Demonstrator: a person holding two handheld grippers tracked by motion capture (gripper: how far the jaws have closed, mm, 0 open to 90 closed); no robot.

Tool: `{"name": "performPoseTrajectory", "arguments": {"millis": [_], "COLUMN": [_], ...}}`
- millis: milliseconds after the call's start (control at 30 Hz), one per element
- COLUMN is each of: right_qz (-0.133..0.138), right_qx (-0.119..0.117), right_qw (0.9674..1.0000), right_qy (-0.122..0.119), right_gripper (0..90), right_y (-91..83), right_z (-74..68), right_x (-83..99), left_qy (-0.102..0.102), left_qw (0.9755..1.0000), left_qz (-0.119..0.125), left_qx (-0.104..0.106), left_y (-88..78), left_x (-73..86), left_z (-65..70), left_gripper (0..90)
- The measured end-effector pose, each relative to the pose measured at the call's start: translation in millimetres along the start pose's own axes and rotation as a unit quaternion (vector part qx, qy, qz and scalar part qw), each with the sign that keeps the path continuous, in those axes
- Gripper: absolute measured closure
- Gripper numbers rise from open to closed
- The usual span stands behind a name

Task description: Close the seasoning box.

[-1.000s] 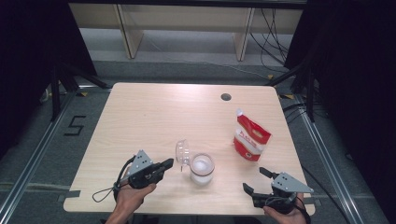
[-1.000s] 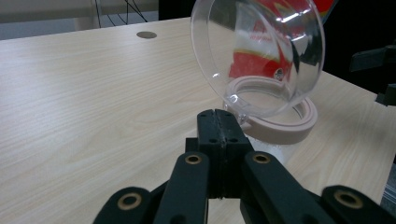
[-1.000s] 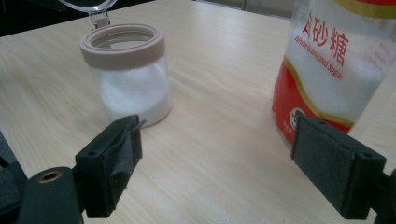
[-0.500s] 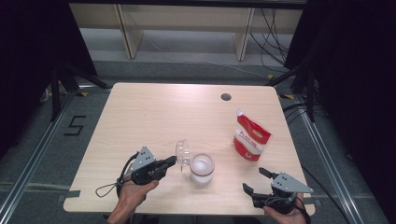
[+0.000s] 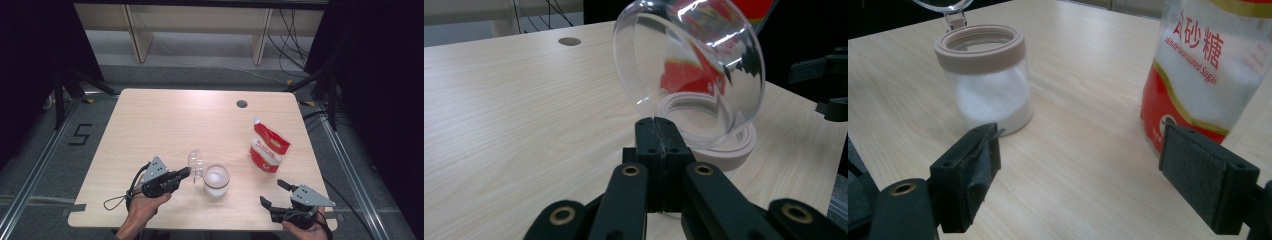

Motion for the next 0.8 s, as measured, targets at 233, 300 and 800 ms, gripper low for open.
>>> {"name": "performPoseTrajectory", "arguments": {"millis": [233, 300, 800], "right_qz": [-0.001, 0.000, -0.001], "right_qx": [-0.003, -0.003, -0.003], "right_qw": [1.0000, 1.0000, 1.0000], "right_qy": [0.003, -0.001, 0.000], "right_gripper": [17.6, 17.5, 17.8], "right_y": [0.3, 0.5, 0.6], "right_z": [-1.1, -0.4, -0.9], "right_x": [0.3, 0.1, 0.3], "left_qy": [0.012, 0.015, 0.018], "left_qw": [0.9999, 0.9999, 0.9998], "left_qz": [0.000, -0.005, -0.004], "left_qx": [0.004, 0.000, 0.004], "left_y": [1.6, 1.3, 4.1], "left_x": [-1.1, -0.7, -2.3], "left_z": [1.8, 1.7, 5.0], "left_gripper": [89.4, 89.4, 89.4]}}
Point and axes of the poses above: each handheld gripper's, and its own axes: y roughly forward along the jaws, x roughly out of its underside, z roughly to its right, the point moved 10 cm from there along y, roughly forward along the jaws, and after that the axes turned 9 degrees about z, right-handed, at the moved point
